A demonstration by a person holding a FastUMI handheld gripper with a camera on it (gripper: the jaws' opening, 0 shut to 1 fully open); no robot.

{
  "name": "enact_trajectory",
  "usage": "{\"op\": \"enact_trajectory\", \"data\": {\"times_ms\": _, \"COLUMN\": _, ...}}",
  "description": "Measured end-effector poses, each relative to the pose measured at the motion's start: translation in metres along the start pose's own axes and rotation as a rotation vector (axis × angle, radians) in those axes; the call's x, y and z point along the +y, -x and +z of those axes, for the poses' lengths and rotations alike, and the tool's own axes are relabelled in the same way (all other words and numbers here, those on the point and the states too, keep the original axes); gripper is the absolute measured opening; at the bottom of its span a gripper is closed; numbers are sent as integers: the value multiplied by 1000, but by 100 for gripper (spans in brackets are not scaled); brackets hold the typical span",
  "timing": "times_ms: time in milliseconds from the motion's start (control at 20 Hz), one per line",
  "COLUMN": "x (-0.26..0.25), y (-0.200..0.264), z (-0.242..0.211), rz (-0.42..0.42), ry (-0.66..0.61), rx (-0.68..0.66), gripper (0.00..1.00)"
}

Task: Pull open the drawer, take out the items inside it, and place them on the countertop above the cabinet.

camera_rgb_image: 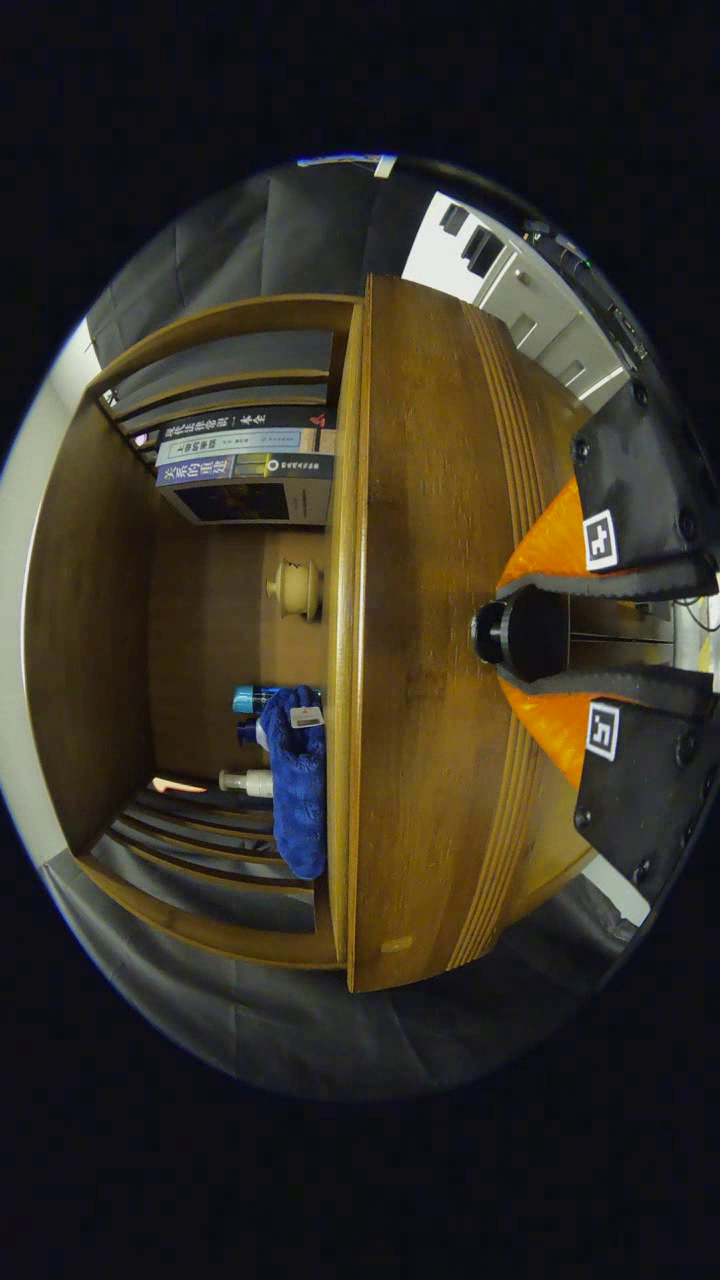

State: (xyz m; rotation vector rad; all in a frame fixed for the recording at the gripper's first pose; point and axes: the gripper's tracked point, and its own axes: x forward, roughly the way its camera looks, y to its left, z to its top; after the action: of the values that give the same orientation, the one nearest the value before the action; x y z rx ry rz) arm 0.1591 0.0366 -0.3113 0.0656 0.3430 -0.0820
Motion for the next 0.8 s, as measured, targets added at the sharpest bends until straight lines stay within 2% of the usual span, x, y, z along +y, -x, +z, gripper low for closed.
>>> {"op": "enact_trajectory", "data": {"times_ms": 300, "x": -1, "y": 71, "z": -10, "rz": -42, "ry": -6, "rx": 4, "gripper": 34}}
{"op": "enact_trajectory", "data": {"times_ms": 800, "x": 3, "y": 169, "z": -26, "rz": -30, "ry": 0, "rx": 45, "gripper": 34}}
